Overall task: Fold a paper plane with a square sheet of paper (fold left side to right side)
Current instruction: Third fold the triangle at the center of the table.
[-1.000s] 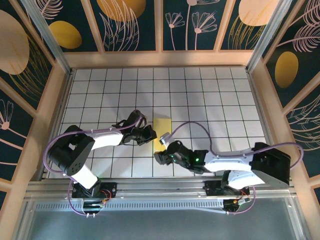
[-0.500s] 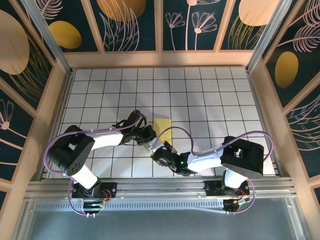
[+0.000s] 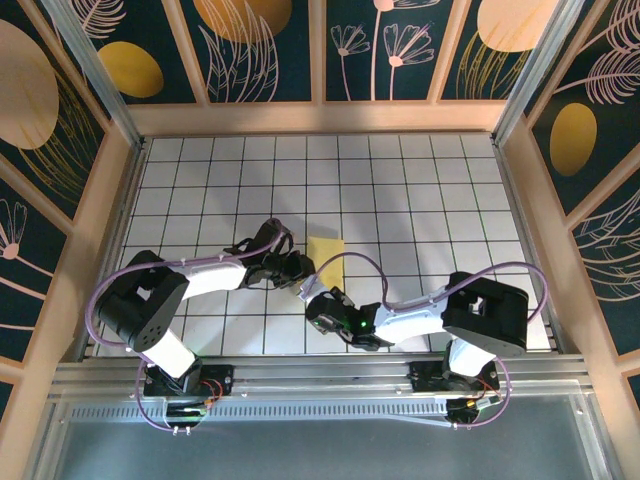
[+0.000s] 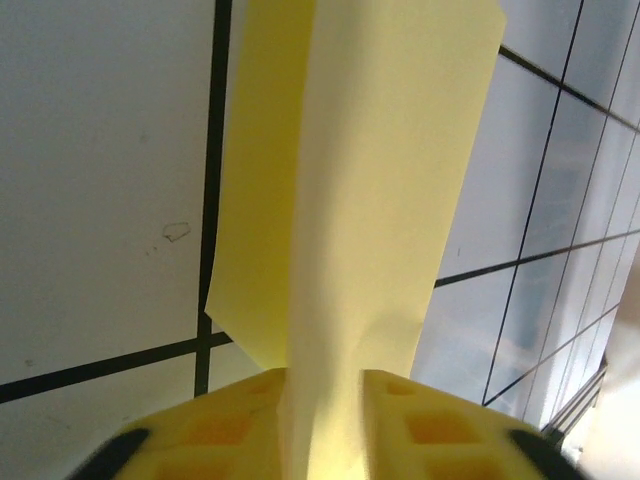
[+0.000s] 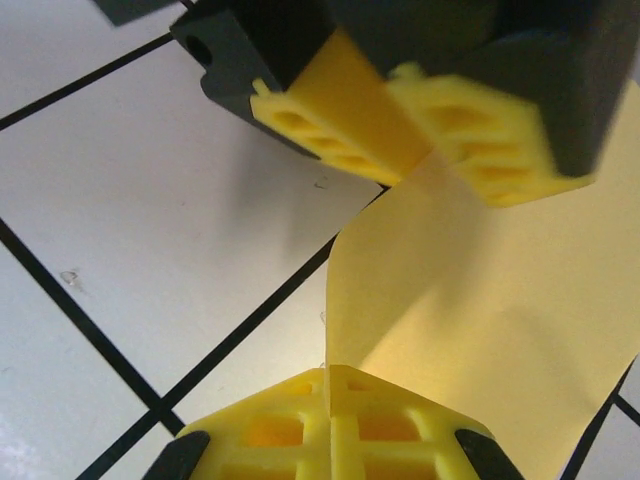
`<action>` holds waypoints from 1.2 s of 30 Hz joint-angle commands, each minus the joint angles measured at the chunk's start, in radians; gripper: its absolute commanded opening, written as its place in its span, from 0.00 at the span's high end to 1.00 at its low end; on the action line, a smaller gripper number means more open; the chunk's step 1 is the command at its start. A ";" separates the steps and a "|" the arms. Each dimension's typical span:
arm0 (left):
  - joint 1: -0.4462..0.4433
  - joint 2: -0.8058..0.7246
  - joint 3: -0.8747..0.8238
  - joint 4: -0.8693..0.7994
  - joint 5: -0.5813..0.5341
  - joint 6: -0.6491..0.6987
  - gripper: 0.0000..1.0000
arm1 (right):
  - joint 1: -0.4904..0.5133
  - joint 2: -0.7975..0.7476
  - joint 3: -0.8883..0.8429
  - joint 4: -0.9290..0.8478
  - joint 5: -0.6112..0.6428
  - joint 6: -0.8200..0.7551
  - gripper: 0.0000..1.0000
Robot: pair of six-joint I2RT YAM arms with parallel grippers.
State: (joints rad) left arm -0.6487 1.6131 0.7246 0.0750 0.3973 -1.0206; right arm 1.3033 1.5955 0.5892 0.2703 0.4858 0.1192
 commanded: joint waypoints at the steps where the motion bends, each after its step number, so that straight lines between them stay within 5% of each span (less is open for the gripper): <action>1: 0.043 -0.059 0.031 -0.097 -0.024 0.007 0.65 | -0.011 -0.043 -0.015 -0.023 -0.049 0.051 1.00; 8: 0.098 -0.121 0.072 -0.182 -0.037 0.120 0.56 | -0.094 -0.101 -0.068 0.002 -0.248 0.127 1.00; 19: 0.080 0.078 0.213 -0.156 0.087 0.250 0.79 | -0.237 -0.197 -0.186 0.141 -0.554 0.225 1.00; 36: -0.003 0.331 0.339 -0.241 0.016 0.334 0.91 | -0.337 -0.182 -0.211 0.201 -0.711 0.296 1.00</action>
State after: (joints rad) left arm -0.6445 1.9167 1.0481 -0.1165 0.4454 -0.7177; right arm 0.9833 1.4052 0.3832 0.4389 -0.1875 0.3866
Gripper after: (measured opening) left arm 0.099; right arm 0.051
